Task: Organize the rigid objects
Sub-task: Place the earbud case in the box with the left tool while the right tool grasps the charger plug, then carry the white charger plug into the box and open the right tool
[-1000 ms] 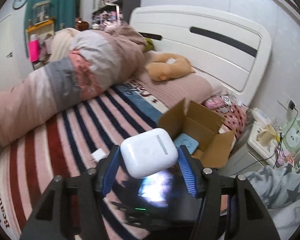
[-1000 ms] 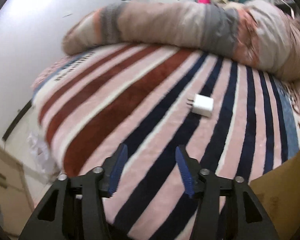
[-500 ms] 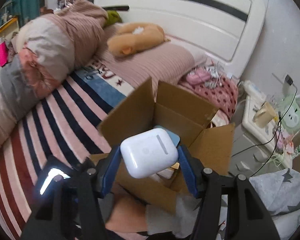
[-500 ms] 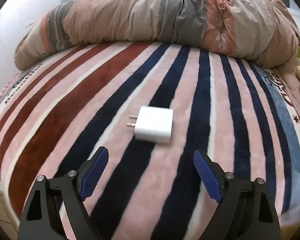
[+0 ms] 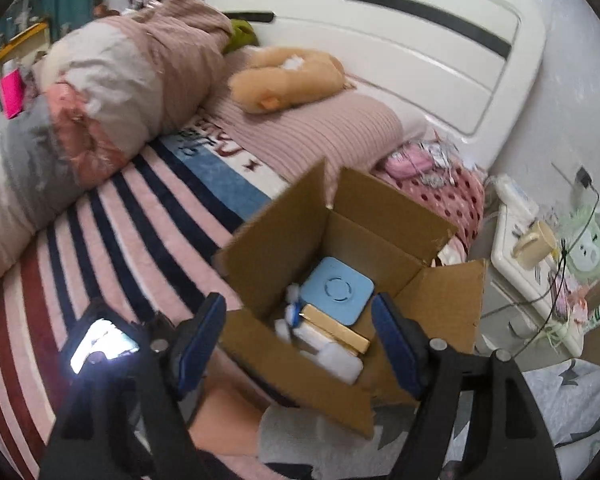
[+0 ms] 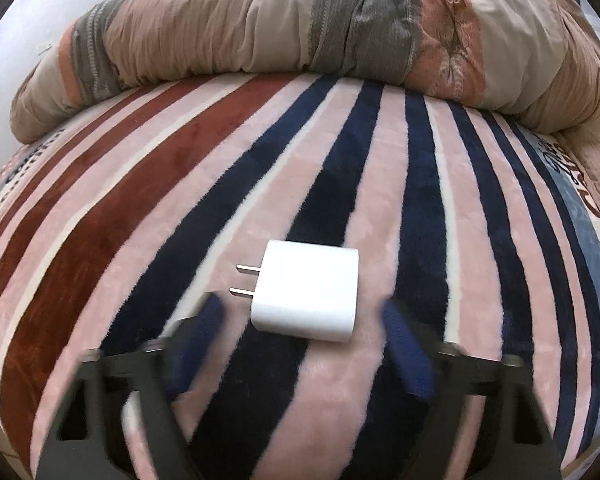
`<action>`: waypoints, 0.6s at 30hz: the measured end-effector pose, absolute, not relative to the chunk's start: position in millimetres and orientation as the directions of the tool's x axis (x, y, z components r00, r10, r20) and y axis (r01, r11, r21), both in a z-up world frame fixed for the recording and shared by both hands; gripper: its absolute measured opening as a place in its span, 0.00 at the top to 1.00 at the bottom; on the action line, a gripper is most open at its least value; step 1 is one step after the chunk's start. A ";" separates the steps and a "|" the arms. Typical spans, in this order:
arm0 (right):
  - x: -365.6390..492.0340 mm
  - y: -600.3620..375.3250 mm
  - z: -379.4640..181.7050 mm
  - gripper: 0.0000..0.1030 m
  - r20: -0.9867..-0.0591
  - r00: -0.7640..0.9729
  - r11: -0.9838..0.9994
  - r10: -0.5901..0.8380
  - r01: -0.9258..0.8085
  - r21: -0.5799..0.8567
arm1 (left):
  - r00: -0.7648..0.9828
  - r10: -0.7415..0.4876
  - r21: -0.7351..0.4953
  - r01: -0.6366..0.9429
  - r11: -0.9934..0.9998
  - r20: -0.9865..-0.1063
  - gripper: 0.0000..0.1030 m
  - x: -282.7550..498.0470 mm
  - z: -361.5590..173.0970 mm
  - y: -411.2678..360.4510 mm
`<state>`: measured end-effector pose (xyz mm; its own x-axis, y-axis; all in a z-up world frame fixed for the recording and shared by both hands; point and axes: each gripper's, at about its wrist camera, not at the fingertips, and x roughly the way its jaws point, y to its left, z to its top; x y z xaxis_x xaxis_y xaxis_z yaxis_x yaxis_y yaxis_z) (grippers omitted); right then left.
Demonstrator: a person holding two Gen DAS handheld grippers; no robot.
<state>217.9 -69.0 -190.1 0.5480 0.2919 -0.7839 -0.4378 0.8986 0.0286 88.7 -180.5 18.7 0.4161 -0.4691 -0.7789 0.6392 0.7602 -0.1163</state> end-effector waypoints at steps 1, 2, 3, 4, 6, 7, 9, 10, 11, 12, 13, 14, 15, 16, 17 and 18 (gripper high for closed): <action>216.4 -68.3 -188.5 0.55 -0.780 0.556 0.899 0.288 -0.438 0.019 | 0.438 -0.466 -0.113 0.624 0.773 -0.769 0.30 86.3 23.3 -169.8; 215.4 -69.0 -187.2 0.60 -0.776 0.563 0.900 0.285 -0.436 0.014 | 0.460 -0.457 -0.104 0.608 0.787 -0.762 0.30 84.3 27.3 -159.9; 214.1 -69.1 -186.1 0.60 -0.774 0.560 0.897 0.296 -0.442 0.024 | 0.485 -0.443 -0.093 0.589 0.803 -0.754 0.30 81.5 30.9 -148.4; 212.3 -70.6 -184.9 0.60 -0.770 0.560 0.895 0.304 -0.445 0.030 | 0.514 -0.423 -0.080 0.561 0.824 -0.746 0.30 77.9 34.3 -133.5; 208.1 -72.7 -183.7 0.60 -0.773 0.551 0.890 0.316 -0.454 0.040 | 0.548 -0.399 -0.073 0.521 0.850 -0.736 0.30 73.0 37.7 -109.5; 204.2 -74.2 -182.4 0.60 -0.771 0.545 0.885 0.329 -0.462 0.051 | 0.566 -0.388 -0.075 0.497 0.865 -0.728 0.30 69.6 38.6 -94.5; 194.0 -78.1 -179.0 0.60 -0.765 0.538 0.876 0.355 -0.477 0.071 | 0.589 -0.371 -0.079 0.460 0.884 -0.718 0.30 63.1 38.2 -72.7; 185.4 -78.9 -175.7 0.60 -0.759 0.534 0.867 0.372 -0.492 0.079 | 0.603 -0.359 -0.079 0.439 0.895 -0.712 0.30 59.4 37.1 -60.2; 177.5 -79.0 -173.1 0.60 -0.753 0.532 0.857 0.387 -0.509 0.081 | 0.615 -0.346 -0.078 0.420 0.904 -0.709 0.30 55.9 35.6 -49.1; 165.7 -79.8 -168.6 0.60 -0.748 0.526 0.842 0.405 -0.532 0.082 | 0.625 -0.335 -0.078 0.400 0.913 -0.705 0.30 52.7 33.9 -38.5; 157.2 -81.0 -165.6 0.60 -0.744 0.520 0.833 0.419 -0.546 0.088 | 0.633 -0.327 -0.091 0.376 0.922 -0.701 0.30 49.8 31.4 -24.9; 148.1 -82.6 -161.9 0.60 -0.741 0.511 0.822 0.436 -0.561 0.097 | 0.637 -0.325 -0.106 0.357 0.928 -0.699 0.30 47.4 29.0 -14.3; 133.3 -85.6 -154.2 0.60 -0.734 0.497 0.803 0.463 -0.585 0.111 | 0.639 -0.323 -0.120 0.341 0.932 -0.698 0.30 45.0 26.0 -4.8; 123.0 -88.4 -148.1 0.60 -0.725 0.491 0.789 0.483 -0.604 0.116 | 0.641 -0.319 -0.128 0.326 0.937 -0.698 0.30 41.8 22.6 3.9; 111.4 -91.8 -140.8 0.60 -0.715 0.483 0.771 0.505 -0.625 0.122 | 0.643 -0.315 -0.133 0.316 0.939 -0.698 0.30 38.0 19.4 11.0; 94.6 -96.4 -128.6 0.60 -0.700 0.473 0.746 0.535 -0.653 0.129 | 0.643 -0.316 -0.138 0.313 0.940 -0.697 0.30 33.7 17.1 14.8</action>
